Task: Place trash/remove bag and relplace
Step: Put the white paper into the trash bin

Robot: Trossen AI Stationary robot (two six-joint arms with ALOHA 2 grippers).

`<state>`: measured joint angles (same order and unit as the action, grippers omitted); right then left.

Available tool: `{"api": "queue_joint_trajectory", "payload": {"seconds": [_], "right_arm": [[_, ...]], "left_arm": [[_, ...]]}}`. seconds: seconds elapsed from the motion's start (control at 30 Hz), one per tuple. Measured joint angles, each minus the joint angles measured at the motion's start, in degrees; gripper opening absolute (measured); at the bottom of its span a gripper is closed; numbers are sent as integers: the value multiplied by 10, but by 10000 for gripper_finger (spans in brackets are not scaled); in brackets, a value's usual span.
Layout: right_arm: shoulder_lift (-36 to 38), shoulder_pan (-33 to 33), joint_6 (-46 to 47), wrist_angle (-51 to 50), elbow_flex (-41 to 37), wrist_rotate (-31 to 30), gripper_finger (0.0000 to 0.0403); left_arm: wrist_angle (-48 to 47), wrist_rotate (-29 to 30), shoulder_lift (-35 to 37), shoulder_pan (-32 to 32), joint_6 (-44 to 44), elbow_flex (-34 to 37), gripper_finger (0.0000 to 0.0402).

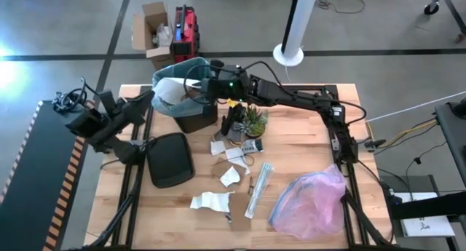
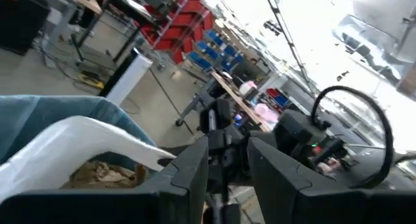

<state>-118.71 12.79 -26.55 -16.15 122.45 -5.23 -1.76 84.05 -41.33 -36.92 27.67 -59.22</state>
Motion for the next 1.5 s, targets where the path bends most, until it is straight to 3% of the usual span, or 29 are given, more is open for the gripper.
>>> {"api": "queue_joint_trajectory", "payload": {"seconds": [0.13,0.27,0.43,0.7,0.87,1.17,1.5], "right_arm": [[0,20,108,55,0,13,86],[-20,45,187,114,1,40,128],[-46,57,239,95,0,82,157],[-50,56,270,78,0,85,198],[-45,60,346,74,0,93,232],[-7,53,322,62,0,108,285],[61,12,274,2,1,75,282]], "left_arm": [[-1,-8,0,26,-19,0,100],[-3,-59,-5,54,-36,1,100],[-40,-96,-9,89,-38,2,89],[-157,-98,5,143,-38,5,75],[-239,-98,18,159,-38,5,74],[-297,-102,28,159,-62,8,74],[-314,-117,28,159,-90,9,74]]}}
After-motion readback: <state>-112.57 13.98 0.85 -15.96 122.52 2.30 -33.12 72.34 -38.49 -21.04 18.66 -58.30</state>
